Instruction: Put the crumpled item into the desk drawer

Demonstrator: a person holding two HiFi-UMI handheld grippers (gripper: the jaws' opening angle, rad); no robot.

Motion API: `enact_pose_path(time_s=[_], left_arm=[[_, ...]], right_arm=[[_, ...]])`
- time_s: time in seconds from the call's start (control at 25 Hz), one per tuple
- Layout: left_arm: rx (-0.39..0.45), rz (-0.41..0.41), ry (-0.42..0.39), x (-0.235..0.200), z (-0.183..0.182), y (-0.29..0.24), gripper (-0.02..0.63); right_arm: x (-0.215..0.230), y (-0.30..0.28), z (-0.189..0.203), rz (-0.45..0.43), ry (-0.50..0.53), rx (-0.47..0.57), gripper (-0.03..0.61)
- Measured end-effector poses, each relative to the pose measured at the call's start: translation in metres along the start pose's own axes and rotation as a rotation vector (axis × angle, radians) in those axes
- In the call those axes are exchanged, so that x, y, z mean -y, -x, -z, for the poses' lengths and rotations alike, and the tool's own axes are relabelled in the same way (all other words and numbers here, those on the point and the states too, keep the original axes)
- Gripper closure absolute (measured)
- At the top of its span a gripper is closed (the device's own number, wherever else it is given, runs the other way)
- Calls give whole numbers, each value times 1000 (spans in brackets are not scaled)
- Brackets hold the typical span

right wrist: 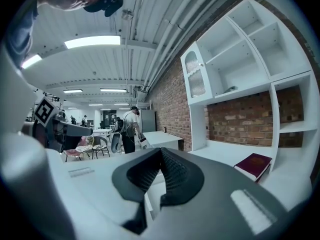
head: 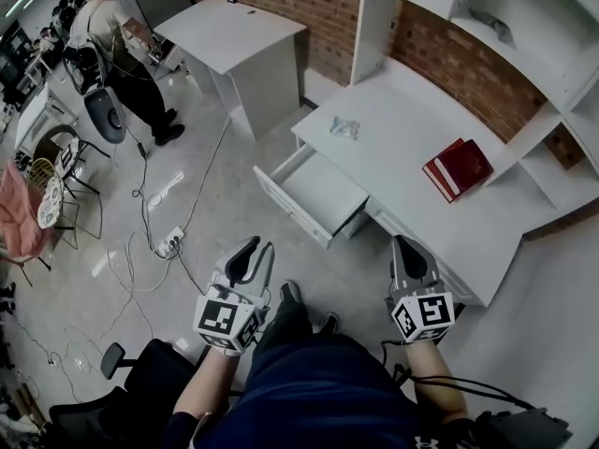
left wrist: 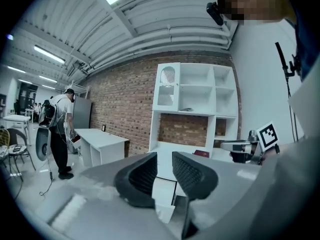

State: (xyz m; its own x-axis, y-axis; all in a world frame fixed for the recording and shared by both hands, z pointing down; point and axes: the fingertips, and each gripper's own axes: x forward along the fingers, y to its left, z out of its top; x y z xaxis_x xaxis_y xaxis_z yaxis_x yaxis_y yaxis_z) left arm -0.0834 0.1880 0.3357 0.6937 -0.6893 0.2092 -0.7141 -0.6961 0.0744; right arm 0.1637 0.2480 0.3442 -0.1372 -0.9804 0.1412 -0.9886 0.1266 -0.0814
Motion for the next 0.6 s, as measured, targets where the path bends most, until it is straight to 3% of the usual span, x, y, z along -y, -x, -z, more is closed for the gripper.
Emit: enact_pose_path(time_s=[0.28, 0.6], left_arm=[[-16, 5, 21, -34, 6, -32, 509], [-25, 86, 22, -86, -7, -104, 509]], right_arm=[[6, -38, 6, 17, 1, -39, 575], [19, -106, -1, 88, 0, -67, 575]])
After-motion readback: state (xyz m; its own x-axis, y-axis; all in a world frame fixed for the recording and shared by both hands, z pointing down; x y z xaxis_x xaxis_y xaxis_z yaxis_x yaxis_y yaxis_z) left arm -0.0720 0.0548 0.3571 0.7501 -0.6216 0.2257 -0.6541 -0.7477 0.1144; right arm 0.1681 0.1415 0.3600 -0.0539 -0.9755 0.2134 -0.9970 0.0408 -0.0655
